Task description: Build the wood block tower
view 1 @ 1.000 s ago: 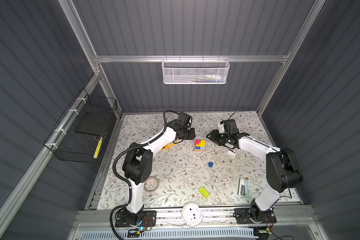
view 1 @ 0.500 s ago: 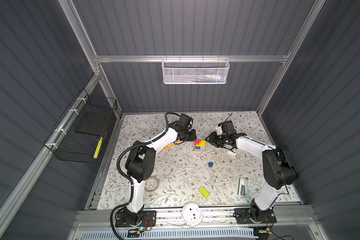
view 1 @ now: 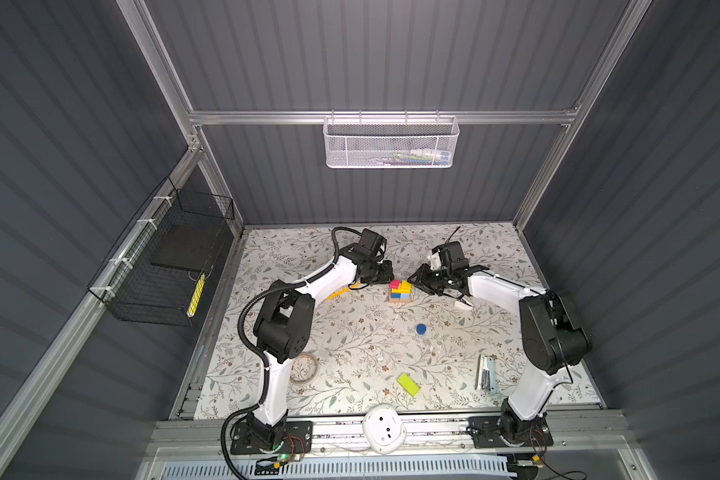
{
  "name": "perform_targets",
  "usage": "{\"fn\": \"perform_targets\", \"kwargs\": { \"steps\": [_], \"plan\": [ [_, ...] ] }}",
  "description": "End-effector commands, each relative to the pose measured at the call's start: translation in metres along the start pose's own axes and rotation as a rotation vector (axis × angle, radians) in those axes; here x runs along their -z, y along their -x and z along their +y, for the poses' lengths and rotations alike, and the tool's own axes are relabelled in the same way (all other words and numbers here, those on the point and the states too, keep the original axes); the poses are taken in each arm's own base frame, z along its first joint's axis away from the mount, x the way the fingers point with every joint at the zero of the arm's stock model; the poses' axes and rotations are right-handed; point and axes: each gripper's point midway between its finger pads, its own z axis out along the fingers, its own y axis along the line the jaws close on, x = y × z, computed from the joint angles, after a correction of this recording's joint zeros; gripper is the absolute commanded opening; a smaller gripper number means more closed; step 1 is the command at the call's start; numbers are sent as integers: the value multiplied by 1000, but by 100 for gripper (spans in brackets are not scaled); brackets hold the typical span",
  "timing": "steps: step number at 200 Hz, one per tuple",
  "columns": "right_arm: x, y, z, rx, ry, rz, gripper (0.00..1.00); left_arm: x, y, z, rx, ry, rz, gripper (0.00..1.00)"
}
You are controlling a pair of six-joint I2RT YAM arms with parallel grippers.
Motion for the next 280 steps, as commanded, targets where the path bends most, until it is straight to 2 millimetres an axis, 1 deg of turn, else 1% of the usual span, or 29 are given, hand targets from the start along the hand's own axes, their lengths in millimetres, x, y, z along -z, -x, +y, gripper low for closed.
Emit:
{"fn": "perform_targets", "kwargs": {
  "steps": [1,36,109,183,257,280],
  "plan": [
    [-2,2,9,13,21,4,32,-4,-1,1,22,-14,19,28],
    [-4,1,8,13,22,11,30,-6,-3,0,27,-17,26,28],
    [-6,-1,9,13,24,17,28,-10,-7,0,44,-28,43,27],
    [-9,-3,10,14,30,26,24,-13,-9,-5,49,-46,51,25],
    [-11,-4,9,10,29,29,23,-15,-11,-9,47,-58,60,23],
    [-11,-4,10,11,32,31,21,-15,-11,-10,49,-60,61,22]
  ]
}}
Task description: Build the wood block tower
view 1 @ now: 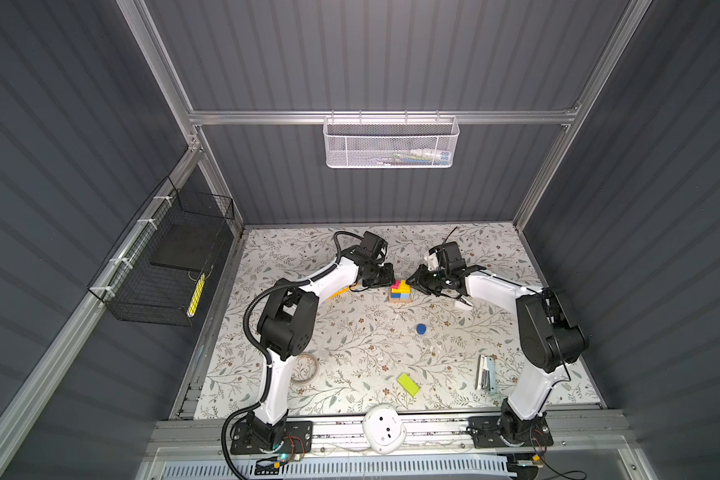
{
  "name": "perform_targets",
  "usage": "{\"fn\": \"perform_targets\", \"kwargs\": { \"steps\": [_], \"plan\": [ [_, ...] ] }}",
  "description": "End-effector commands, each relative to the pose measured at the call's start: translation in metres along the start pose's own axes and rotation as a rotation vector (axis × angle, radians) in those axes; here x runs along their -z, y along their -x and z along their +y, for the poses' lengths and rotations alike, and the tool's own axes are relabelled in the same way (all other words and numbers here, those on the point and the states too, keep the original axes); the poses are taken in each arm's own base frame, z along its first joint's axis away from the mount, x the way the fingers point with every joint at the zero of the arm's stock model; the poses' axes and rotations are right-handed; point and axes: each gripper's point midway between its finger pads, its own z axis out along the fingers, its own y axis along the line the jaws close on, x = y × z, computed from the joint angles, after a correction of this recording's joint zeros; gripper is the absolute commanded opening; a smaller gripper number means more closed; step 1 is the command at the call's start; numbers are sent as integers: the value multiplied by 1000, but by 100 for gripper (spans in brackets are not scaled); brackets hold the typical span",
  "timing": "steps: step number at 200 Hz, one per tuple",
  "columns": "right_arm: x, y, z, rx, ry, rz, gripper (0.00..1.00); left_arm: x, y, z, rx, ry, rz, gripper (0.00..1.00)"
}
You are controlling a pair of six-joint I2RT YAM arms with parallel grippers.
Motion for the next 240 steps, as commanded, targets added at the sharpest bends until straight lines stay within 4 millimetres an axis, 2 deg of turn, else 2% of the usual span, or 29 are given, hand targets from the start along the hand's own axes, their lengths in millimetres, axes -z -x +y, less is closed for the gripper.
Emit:
{"fn": "perform_targets", "kwargs": {
  "steps": [1,151,240],
  "plan": [
    [-4,3,6,7,18,2,21,-4,-1,-8,4,-22,14,22],
    [-6,3,3,2,9,2,21,-3,-2,-15,-2,-27,19,20],
    [-9,6,0,0,-10,1,21,-2,-3,-14,0,-21,22,31]
  ]
}}
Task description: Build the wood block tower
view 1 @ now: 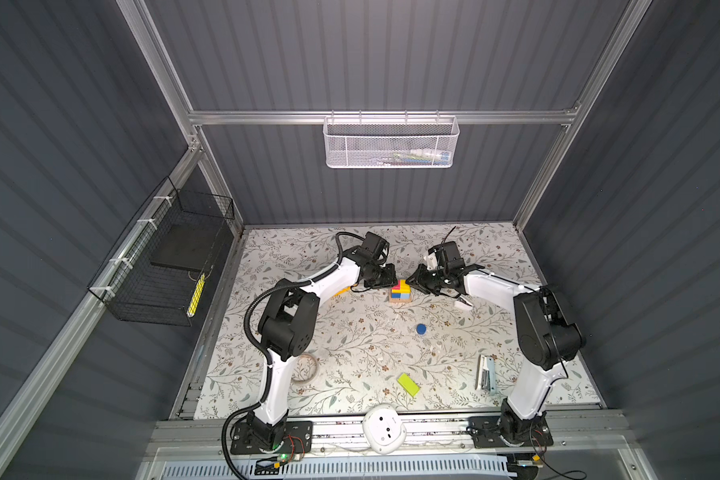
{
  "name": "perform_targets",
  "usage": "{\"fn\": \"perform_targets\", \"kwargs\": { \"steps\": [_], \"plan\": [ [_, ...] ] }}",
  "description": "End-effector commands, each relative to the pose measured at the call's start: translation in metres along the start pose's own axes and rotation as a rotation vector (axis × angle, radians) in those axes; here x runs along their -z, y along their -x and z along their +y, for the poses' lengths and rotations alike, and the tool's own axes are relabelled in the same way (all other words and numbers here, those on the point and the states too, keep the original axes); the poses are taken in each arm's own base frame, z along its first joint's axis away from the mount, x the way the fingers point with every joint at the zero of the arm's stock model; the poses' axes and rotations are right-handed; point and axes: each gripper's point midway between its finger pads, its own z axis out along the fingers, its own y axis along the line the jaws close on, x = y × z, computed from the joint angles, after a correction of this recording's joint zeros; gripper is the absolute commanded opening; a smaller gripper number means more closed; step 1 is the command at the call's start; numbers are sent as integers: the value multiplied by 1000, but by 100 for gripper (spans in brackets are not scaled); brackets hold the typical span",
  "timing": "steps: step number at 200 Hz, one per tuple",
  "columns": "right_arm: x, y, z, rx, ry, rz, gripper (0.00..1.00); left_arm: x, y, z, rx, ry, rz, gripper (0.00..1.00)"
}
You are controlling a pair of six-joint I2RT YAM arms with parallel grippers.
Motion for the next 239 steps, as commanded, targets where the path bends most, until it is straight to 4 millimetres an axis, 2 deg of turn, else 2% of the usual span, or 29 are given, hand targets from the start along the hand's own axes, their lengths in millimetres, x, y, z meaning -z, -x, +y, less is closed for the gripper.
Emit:
{"fn": "perform_targets", "kwargs": {
  "steps": [1,44,89,108,160,239],
  "plan": [
    [-2,4,2,4,-4,-4,21,-1,1,-7,1,-11,12,31],
    [1,4,1,6,-12,-14,22,0,2,-7,-1,-6,9,38],
    [3,4,2,7,-13,-18,22,3,5,-8,-6,2,-3,41],
    [5,5,2,7,-13,-22,21,3,6,-8,-5,2,-5,35],
    [8,5,3,12,-10,-30,22,0,2,-8,3,-3,11,27],
    [10,4,4,12,-8,-32,22,-1,5,-9,1,-2,9,27]
  ]
}}
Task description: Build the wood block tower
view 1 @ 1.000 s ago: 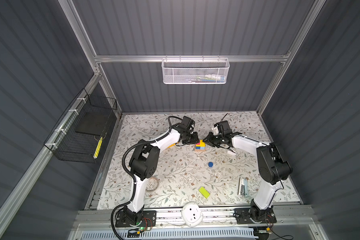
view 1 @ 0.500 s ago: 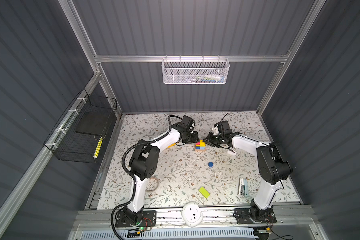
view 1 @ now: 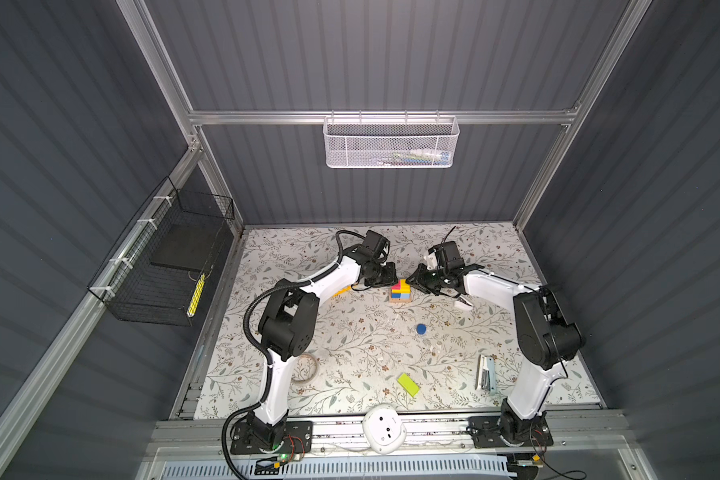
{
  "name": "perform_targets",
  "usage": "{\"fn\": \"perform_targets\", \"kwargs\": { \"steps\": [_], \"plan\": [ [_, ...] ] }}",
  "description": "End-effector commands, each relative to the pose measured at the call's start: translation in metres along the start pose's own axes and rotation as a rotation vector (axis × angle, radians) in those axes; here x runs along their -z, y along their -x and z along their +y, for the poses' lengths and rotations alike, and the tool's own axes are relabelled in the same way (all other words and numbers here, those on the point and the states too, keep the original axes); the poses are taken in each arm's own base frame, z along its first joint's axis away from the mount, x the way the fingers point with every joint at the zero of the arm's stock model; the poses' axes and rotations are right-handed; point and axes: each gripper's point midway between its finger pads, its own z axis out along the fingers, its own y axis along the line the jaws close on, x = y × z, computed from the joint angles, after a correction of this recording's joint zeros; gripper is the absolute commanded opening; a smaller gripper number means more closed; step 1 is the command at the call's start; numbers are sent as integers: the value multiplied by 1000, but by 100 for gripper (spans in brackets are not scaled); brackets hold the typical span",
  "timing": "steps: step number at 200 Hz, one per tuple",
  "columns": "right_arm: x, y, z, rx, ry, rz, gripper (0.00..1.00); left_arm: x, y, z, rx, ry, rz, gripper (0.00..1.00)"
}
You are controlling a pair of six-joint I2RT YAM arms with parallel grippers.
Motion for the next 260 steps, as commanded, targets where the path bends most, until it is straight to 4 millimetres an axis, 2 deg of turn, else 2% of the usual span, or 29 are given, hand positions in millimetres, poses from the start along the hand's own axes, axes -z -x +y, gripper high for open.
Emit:
{"fn": "perform_targets", "kwargs": {
  "steps": [1,88,136,164,230,260],
  "plan": [
    [9,2,4,10,-2,-22,22,-5,0,-5,0,-6,16,27],
    [10,1,3,8,-1,-20,22,-4,-2,-4,4,2,21,27],
    [11,1,4,10,1,-22,25,-2,-1,-3,0,9,16,36],
    [13,1,4,12,-1,-26,26,0,0,-4,-2,9,13,37],
    [30,6,12,25,-4,-55,32,19,6,-10,-22,22,-22,37],
    [43,16,16,46,-24,-84,33,33,10,-11,-29,30,-69,37]
  ]
}}
